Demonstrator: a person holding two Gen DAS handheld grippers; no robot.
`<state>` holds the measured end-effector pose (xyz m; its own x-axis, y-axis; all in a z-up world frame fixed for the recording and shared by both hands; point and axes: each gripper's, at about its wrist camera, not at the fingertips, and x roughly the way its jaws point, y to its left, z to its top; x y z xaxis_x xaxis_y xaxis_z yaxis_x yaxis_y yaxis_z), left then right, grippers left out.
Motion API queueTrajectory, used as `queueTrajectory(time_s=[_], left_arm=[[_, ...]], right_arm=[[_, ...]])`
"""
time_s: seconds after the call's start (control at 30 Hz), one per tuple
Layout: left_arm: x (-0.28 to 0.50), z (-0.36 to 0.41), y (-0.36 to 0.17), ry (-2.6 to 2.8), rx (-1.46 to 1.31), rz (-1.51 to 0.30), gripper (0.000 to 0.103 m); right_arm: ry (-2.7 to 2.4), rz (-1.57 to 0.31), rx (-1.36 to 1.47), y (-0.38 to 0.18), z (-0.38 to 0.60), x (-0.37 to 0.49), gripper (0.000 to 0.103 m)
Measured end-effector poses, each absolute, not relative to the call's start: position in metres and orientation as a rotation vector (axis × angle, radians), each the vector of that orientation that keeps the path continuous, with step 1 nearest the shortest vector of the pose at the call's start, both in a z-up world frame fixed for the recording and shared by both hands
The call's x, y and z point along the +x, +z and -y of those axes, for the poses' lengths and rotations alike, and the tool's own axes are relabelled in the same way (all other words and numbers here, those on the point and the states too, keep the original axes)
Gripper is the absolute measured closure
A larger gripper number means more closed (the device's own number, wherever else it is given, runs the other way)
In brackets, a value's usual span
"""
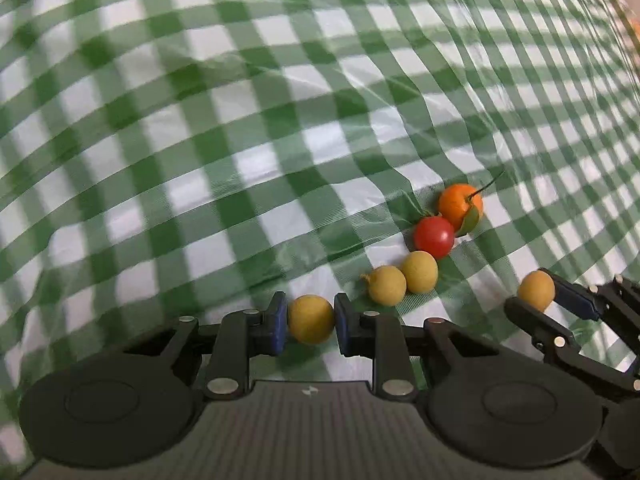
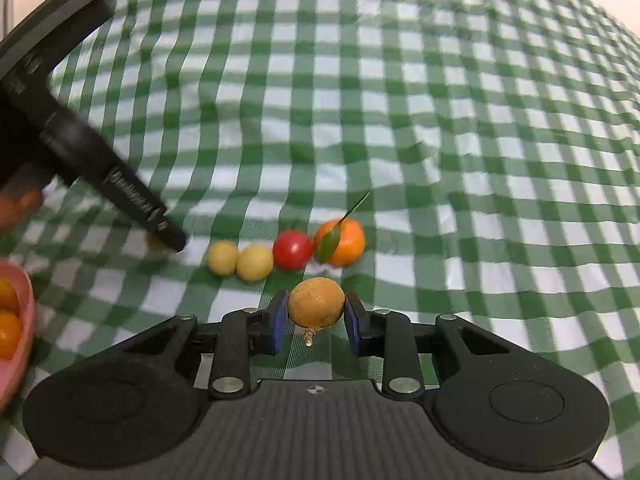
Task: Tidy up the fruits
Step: 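Carry the held yellow fruits toward the pink plate with both tools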
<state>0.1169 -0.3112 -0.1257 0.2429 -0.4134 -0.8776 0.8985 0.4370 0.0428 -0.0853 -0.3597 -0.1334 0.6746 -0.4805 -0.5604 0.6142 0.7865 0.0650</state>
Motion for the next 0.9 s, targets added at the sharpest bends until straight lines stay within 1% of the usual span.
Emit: queueTrajectory(time_s=[0.13, 0.4, 0.6, 0.9], left_arm=[[0.106, 0.274, -0.092, -0.878, 0.533, -0.996, 0.076], [0.072, 0.183, -0.04, -0.728, 0.396, -1.103, 0.076], [0.045, 0.123, -0.002, -0.686, 0.355, -1.054, 0.076], [0.013, 0.068, 0.031, -0.666, 0.3, -1.02, 0.076]], right_arm=[[-0.6, -0.561, 0.306, -0.111, 0.342, -0.101, 0.072], [-0.512, -0.558, 0.279, -0.054, 0.27, -0.127, 0.072], [-0.459, -0.537, 0.255, -0.016, 0.226, -0.141, 0.072], [-0.437, -0.551, 0.226, 0.011, 0.195, -0.159, 0.072]])
